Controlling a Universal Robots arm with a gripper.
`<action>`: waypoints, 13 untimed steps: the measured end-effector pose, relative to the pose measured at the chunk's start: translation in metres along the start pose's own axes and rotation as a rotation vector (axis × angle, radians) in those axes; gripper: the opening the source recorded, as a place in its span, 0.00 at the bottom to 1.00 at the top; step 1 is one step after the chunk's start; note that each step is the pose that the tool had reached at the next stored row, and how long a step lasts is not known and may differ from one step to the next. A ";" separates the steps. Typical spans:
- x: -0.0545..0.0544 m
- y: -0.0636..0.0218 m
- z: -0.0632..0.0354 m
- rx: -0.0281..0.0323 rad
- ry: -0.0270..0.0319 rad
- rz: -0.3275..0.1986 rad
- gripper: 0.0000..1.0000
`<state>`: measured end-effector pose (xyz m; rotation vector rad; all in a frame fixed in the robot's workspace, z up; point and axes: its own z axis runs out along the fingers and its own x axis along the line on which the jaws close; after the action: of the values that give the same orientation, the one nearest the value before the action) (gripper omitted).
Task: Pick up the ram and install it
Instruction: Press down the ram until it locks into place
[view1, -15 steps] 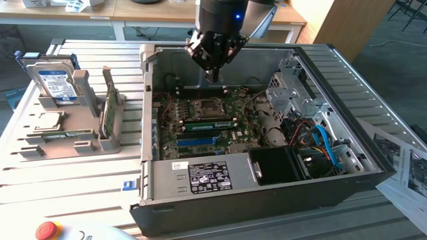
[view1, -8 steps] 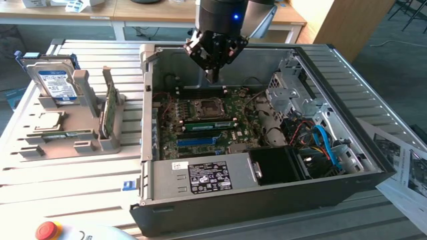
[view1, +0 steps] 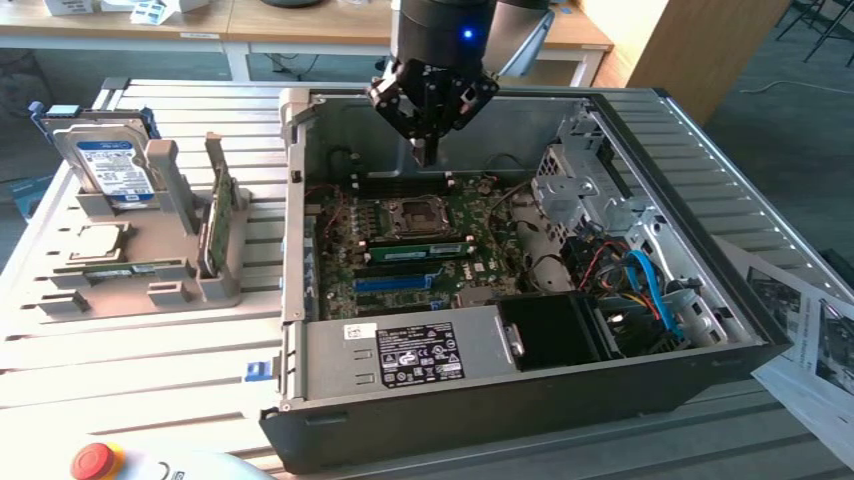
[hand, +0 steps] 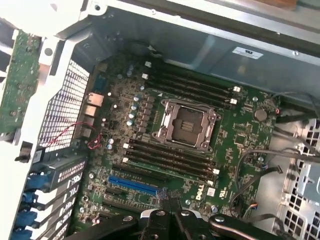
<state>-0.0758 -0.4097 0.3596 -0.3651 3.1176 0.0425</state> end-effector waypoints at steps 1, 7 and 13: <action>0.000 0.0000 0.0000 0.0002 -0.0003 0.012 0.11; 0.000 0.0000 0.0000 0.0023 -0.0019 0.086 0.11; 0.000 0.0000 0.0000 0.0050 -0.0033 0.159 0.11</action>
<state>-0.0758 -0.4097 0.3596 -0.1161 3.1351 0.0355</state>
